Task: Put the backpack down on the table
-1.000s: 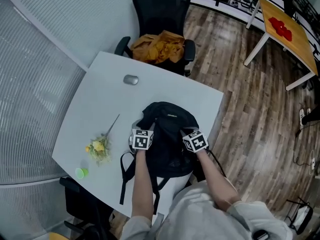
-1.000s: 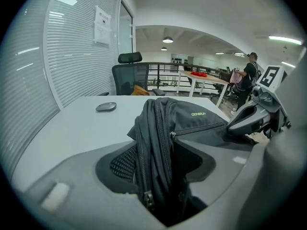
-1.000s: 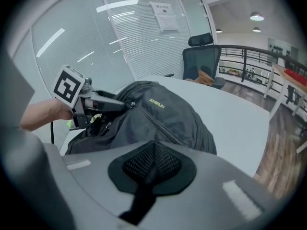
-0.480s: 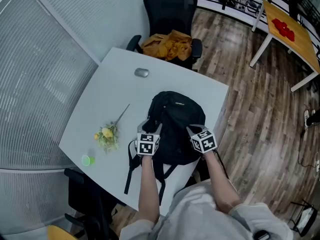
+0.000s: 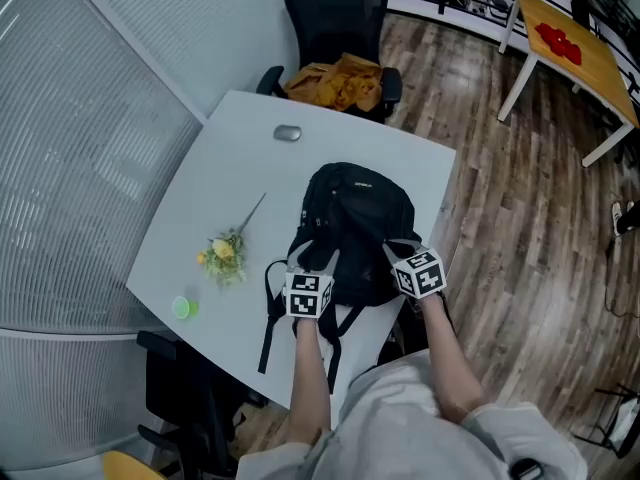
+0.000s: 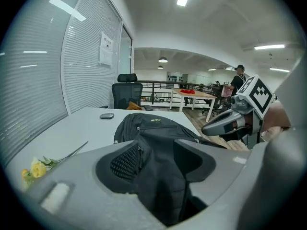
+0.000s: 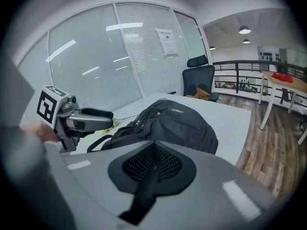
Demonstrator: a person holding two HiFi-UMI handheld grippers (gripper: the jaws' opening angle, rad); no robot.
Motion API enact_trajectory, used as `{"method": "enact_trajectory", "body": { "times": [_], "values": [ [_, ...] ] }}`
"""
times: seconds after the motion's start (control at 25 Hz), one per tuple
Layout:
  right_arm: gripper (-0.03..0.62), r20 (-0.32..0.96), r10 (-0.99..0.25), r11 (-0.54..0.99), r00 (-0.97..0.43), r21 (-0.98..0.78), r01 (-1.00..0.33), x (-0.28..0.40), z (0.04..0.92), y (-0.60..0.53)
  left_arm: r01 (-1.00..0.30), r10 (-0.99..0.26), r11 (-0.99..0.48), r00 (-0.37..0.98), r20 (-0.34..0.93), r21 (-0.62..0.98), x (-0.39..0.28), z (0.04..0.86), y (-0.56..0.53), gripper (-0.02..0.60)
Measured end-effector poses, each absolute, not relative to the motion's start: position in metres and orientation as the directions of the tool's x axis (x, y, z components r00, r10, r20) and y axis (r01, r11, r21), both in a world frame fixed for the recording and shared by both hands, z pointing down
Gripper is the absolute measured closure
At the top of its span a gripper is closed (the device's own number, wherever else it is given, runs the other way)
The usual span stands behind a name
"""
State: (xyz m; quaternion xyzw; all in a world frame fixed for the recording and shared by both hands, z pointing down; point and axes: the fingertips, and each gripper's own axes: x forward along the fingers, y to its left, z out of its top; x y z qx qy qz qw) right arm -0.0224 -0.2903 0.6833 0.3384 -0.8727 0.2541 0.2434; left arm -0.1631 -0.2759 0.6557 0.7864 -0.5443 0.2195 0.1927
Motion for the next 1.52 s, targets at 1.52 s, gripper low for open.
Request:
{"method": "enact_trajectory", "body": {
  "times": [1.52],
  "values": [
    [0.594,0.53,-0.513,0.646,-0.675,-0.28,-0.711,-0.005,0.647,-0.241,-0.953,-0.835,-0.274,0.303,0.459,0.129,-0.128,0.621,-0.197,0.471]
  ]
}}
